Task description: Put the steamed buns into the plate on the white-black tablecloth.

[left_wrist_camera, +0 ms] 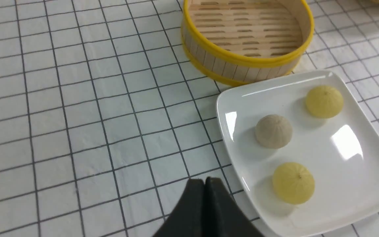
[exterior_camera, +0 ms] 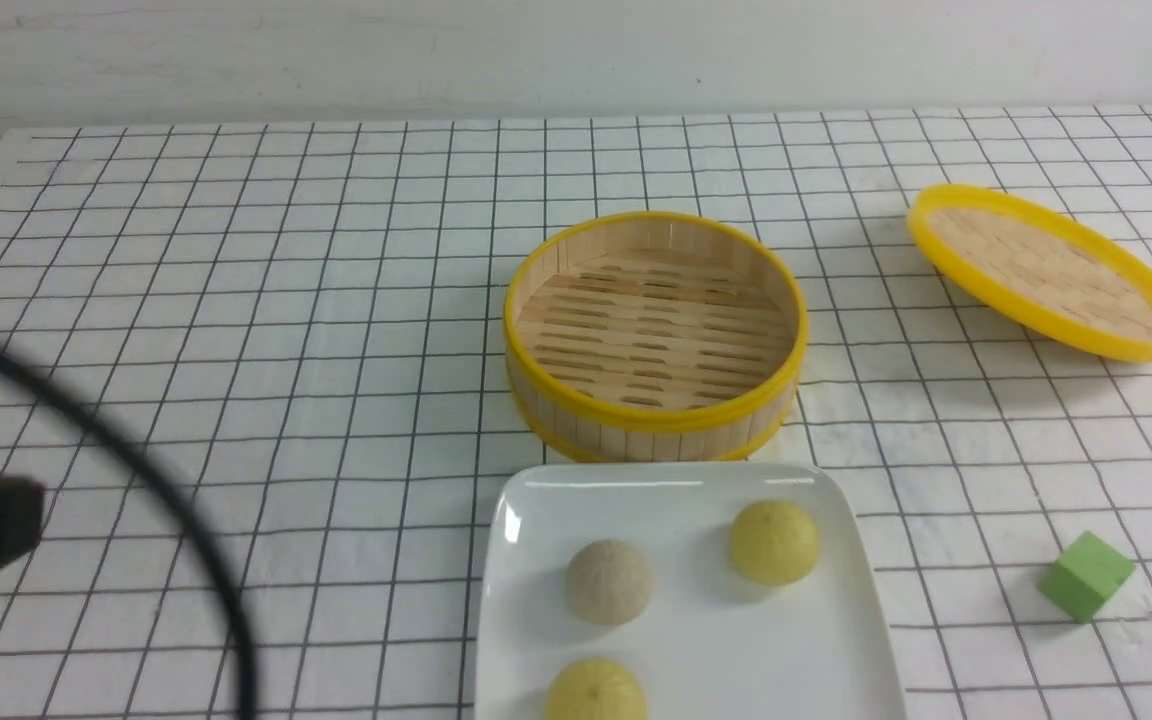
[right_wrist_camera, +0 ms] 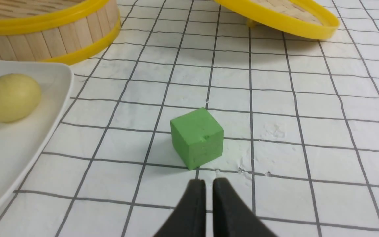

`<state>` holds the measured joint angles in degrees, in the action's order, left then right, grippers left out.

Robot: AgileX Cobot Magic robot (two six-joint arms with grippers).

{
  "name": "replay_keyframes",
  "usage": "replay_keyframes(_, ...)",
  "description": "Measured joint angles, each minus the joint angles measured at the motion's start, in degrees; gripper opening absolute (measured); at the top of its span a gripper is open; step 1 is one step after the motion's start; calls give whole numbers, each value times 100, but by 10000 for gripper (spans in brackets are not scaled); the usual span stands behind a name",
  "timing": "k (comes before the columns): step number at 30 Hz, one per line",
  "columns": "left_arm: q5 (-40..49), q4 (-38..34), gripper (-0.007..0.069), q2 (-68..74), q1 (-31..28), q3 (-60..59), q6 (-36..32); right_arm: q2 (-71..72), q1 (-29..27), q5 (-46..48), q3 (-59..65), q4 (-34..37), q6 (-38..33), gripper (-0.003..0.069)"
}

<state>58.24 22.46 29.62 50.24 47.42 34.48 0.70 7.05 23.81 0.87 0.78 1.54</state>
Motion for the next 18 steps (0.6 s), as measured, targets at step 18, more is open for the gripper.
replay_keyframes(18, -3097, 293, 7, -931, 0, -2282, 1150, 0, 0, 0, 0, 0, 0, 77)
